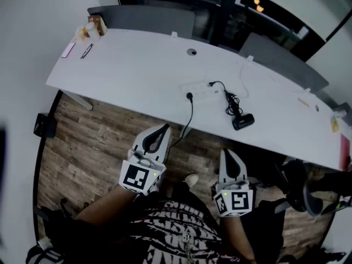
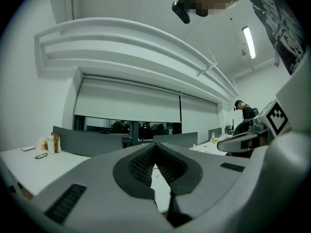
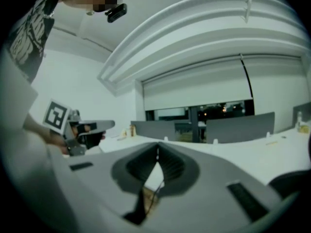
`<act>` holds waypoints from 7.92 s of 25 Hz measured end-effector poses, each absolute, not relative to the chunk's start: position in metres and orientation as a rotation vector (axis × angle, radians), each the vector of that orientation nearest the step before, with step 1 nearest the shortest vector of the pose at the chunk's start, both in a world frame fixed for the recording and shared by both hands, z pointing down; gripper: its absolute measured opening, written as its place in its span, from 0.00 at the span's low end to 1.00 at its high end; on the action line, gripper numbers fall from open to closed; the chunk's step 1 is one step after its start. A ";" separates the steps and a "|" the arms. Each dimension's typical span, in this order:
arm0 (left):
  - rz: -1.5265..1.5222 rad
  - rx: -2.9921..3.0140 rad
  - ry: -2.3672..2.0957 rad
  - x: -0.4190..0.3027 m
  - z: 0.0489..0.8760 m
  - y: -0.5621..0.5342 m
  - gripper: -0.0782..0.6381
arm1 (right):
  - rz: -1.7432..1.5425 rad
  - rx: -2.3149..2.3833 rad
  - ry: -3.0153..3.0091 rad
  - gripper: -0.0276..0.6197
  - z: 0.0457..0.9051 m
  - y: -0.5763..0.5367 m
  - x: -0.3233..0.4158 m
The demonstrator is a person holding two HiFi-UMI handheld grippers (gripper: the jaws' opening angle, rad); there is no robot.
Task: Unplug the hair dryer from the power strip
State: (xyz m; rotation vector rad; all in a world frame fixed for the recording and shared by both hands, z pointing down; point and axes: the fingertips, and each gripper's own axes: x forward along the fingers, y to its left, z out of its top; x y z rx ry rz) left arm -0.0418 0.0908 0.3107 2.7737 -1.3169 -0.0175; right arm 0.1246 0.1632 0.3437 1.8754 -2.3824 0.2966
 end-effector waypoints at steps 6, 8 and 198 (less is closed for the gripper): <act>-0.027 2.786 -1.403 -0.004 0.292 0.063 0.15 | 0.289 1.837 -2.446 0.09 0.337 0.137 0.168; -0.032 2.784 -1.435 0.007 0.290 0.056 0.15 | 0.293 1.809 -2.469 0.09 0.337 0.130 0.179; 0.722 2.699 -0.726 0.107 0.617 -0.165 0.15 | 1.033 1.723 -2.418 0.18 0.595 -0.190 0.158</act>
